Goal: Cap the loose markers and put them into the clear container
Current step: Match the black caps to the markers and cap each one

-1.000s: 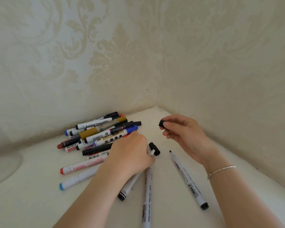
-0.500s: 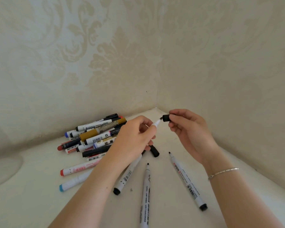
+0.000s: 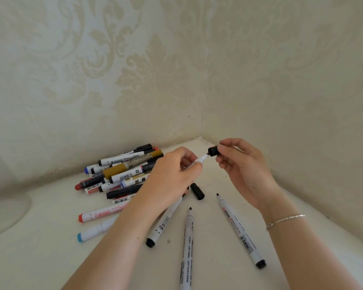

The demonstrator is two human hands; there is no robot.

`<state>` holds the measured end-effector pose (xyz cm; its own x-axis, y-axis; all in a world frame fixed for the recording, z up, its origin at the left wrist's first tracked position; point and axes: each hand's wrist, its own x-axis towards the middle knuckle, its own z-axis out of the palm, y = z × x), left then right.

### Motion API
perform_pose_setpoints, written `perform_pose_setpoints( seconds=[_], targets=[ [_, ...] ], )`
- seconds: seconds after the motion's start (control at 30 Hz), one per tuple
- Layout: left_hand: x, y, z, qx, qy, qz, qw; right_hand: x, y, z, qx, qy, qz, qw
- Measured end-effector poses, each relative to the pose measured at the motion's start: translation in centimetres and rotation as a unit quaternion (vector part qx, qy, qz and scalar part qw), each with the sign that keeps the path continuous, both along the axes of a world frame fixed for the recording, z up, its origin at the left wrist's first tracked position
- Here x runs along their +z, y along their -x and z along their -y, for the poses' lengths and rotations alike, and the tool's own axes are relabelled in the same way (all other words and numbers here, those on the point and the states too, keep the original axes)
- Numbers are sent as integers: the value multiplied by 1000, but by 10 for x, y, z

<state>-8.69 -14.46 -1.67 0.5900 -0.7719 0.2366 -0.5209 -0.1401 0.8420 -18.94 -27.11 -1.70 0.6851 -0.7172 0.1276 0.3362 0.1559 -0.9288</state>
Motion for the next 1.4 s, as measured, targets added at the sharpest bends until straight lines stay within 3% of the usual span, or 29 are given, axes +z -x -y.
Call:
perform_pose_setpoints(
  seconds=[0.3,0.9,1.07,1.23,1.4],
  targets=[
    [-3,-10,-2,28,14,6,999,-1,4,2,10,18,-27,999],
    [-5,-8,0,-9,-45,94,994,-1,1,1,23,17,-9,1000],
    [-7,-10,0,-22,-64,127,990,-3,-1,-1,8,71,-37,997],
    [-8,-12,-2,-42,-43,122,991,-5,-4,-4,26,52,-15,998],
    [-8,-10,-3,-30,-28,152,987,-3,-7,-11,-47,118,-28,992]
  ],
)
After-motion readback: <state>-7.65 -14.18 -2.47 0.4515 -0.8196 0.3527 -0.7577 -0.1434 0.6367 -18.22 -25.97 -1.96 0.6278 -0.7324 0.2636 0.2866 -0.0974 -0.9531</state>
